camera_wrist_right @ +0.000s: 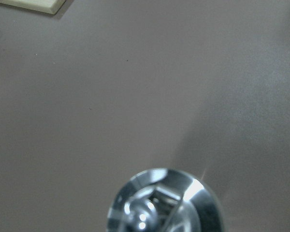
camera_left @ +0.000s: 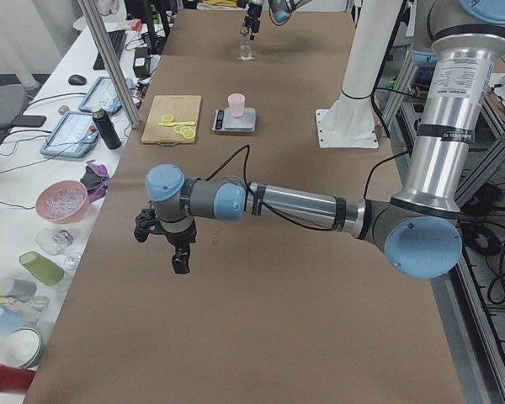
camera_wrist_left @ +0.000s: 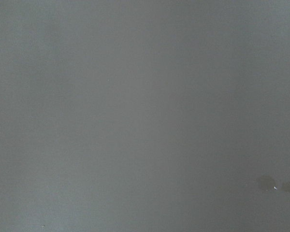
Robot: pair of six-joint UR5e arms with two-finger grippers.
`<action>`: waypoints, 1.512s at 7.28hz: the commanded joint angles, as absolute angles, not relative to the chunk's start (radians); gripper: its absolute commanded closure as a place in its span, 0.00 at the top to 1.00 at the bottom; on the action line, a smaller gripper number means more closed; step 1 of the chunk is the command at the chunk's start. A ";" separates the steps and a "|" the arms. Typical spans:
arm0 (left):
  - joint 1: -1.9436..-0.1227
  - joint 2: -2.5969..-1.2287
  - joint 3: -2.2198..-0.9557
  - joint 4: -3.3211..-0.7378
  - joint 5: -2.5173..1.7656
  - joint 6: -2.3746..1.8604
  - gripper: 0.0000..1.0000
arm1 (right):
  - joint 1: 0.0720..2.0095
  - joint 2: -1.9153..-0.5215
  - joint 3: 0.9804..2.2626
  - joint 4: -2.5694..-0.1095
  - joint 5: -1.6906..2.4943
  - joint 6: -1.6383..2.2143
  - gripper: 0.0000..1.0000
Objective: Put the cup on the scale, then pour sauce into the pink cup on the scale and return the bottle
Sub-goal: 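Open the right gripper and lift it off the bottle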
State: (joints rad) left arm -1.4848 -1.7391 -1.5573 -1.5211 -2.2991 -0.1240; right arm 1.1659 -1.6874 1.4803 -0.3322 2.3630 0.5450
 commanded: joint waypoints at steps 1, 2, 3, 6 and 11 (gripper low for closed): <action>-1.485 -1.738 -1.562 -1.522 -2.299 -0.126 0.98 | 1.177 -1.697 1.480 -0.334 2.405 0.548 1.00; -1.485 -1.738 -1.562 -1.522 -2.299 -0.126 0.98 | 1.180 -1.703 1.483 -0.336 2.428 0.554 1.00; -1.485 -1.736 -1.560 -1.522 -2.299 -0.126 0.98 | 1.186 -1.707 1.488 -0.347 2.448 0.557 1.00; -1.485 -1.736 -1.560 -1.522 -2.299 -0.126 0.98 | 1.215 -1.721 1.502 -0.420 2.514 0.555 1.00; -1.485 -1.740 -1.562 -1.520 -2.299 -0.124 0.98 | 1.242 -1.805 1.516 -0.443 2.539 0.545 1.00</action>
